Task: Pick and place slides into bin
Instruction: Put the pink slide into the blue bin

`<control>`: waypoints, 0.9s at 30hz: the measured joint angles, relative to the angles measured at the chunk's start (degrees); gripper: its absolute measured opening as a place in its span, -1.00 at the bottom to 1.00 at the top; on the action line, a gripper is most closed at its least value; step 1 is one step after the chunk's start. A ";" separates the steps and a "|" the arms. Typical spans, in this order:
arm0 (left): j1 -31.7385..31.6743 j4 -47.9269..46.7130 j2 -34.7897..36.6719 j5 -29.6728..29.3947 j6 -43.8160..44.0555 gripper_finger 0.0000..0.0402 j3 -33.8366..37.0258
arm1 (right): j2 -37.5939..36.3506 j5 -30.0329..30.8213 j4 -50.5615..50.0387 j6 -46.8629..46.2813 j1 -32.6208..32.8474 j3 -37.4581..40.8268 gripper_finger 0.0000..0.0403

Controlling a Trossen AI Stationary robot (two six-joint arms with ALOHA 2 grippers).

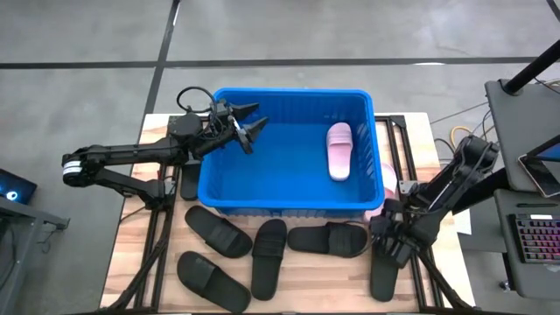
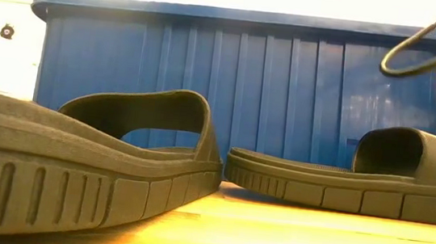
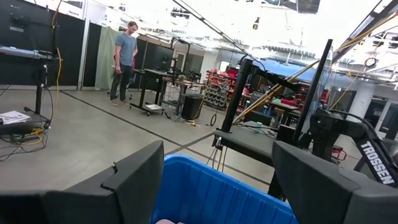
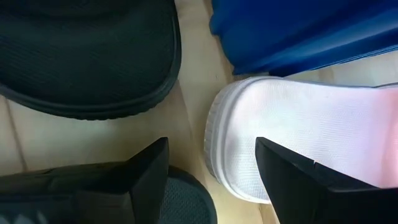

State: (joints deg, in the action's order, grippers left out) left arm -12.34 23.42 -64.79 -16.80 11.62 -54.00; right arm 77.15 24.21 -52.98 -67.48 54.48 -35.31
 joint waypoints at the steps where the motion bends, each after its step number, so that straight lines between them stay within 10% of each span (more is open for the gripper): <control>1: -0.02 0.00 0.00 0.00 0.02 0.41 0.00 | 0.74 0.01 0.08 -0.19 0.00 -0.03 0.14; 18: -0.04 0.04 0.00 -0.20 0.02 0.41 0.00 | 7.67 2.66 1.05 -2.99 0.04 -0.27 0.07; 27: -0.02 0.04 0.00 -0.20 0.02 0.41 0.00 | 7.36 1.71 1.20 -2.98 0.00 -0.20 -0.58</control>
State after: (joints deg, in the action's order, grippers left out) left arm -12.36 23.46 -64.79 -16.99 11.64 -54.00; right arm 84.51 25.91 -51.78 -70.46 54.48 -35.51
